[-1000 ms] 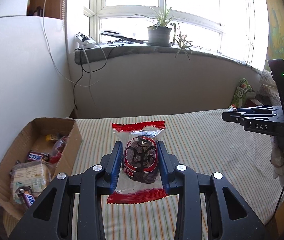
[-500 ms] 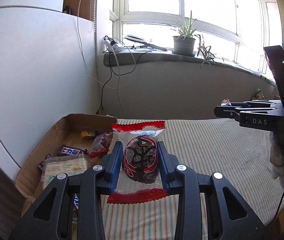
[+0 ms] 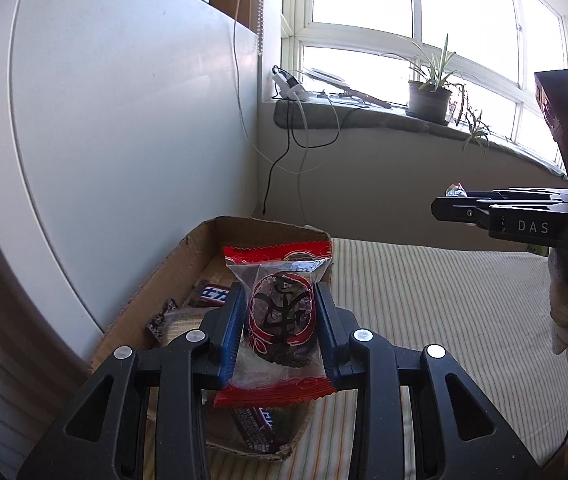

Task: Organize snacks
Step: 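Carry the treat bag and egg candy over the cardboard box, then open both grippers to drop the snacks into the box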

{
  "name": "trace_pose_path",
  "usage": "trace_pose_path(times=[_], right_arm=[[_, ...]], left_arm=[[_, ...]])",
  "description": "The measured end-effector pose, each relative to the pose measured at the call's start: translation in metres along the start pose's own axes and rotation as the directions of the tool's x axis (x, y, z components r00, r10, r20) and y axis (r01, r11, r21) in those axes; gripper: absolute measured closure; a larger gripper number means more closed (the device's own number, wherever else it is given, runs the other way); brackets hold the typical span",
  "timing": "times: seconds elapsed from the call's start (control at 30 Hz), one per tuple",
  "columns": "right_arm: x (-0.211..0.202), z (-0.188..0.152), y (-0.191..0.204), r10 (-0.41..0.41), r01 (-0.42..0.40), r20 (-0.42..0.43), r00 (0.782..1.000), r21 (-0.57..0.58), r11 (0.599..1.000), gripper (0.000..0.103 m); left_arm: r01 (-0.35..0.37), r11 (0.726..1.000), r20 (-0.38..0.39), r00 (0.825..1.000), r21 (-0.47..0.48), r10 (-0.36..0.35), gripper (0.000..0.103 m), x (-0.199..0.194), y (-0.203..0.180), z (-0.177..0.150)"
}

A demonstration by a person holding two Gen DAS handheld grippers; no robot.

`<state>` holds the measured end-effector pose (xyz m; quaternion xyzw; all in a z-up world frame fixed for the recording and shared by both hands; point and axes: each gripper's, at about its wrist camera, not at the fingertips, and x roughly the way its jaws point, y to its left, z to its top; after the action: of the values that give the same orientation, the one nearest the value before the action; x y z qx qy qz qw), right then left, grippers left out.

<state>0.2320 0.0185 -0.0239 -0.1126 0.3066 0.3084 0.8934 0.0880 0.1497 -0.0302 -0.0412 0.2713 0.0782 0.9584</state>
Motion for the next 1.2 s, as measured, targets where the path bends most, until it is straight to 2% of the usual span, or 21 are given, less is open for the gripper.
trace_pose_path(times=[0.33,0.63,0.93,1.2], right_arm=[[0.055,0.031,0.04,0.101,-0.102,-0.033,0.994,-0.032,0.994,0.068],[0.096,0.035,0.071,0.177,-0.181,-0.09,0.98,-0.047,0.982,0.067],[0.108,0.034,0.082,0.205,-0.212,-0.111,0.972,-0.053,0.976,0.063],[0.101,0.033,0.086,0.199,-0.205,-0.096,0.975,-0.065,0.977,0.058]], left_arm=[[-0.06,0.997,-0.017,0.998,-0.037,0.06,0.071,0.01,0.035,-0.003],[-0.082,0.995,-0.025,0.996,-0.05,0.081,0.071,0.016,0.051,-0.005],[-0.09,0.995,-0.021,0.996,-0.049,0.089,0.07,0.017,0.051,-0.003],[-0.092,0.995,-0.017,0.996,-0.049,0.091,0.068,0.014,0.049,-0.002]])
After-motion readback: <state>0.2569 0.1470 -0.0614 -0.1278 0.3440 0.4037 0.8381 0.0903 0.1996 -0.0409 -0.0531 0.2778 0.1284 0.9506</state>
